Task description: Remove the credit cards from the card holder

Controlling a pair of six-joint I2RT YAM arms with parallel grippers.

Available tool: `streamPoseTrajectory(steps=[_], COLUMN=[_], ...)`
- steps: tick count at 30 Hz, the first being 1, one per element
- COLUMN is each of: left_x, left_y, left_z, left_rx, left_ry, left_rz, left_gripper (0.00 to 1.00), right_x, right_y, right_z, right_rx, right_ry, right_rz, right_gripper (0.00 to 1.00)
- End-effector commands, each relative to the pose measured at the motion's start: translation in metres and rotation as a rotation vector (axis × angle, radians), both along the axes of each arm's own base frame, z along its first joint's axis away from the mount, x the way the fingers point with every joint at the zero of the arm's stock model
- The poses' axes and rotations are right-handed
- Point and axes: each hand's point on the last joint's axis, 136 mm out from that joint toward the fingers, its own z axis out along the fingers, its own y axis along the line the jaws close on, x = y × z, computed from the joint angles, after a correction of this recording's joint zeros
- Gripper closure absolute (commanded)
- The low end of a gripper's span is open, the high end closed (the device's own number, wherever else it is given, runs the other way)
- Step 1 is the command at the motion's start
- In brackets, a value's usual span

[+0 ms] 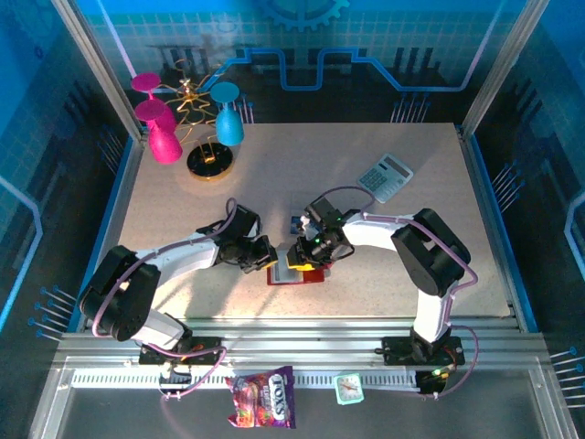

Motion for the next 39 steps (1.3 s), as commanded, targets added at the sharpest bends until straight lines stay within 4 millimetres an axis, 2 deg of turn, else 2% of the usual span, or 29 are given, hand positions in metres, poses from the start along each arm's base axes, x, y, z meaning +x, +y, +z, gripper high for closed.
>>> streamPoseTrajectory(steps=[1,15,26,39], left_x=[0.002,-0.003,-0.004,-0.002], left_y=[-0.011,-0.009,-0.013,-0.006], left_z=[0.005,-0.009,-0.019,-0.013], left_rx=[-0.043,-0.040,-0.057,-0.017], left_ry=[0.006,0.040,0.065,0.038], left_rz=[-0.001,0.018,0.020,0.036], left_gripper=[0.87,0.71,0.70,0.61], right_x=[0.001,0.001,0.001,0.001], right_y=[0.000,-0.001,-0.001,-0.002], right_z=[0.008,0.005,0.005,0.003], right_rx=[0.042,0.066,0.073,0.072], right_ry=[0.001,0.016,0.018,0.022], right_rz=[-0.014,-0.021,-0.022,-0.024], right_gripper=[0.64,0.65,0.65,0.65])
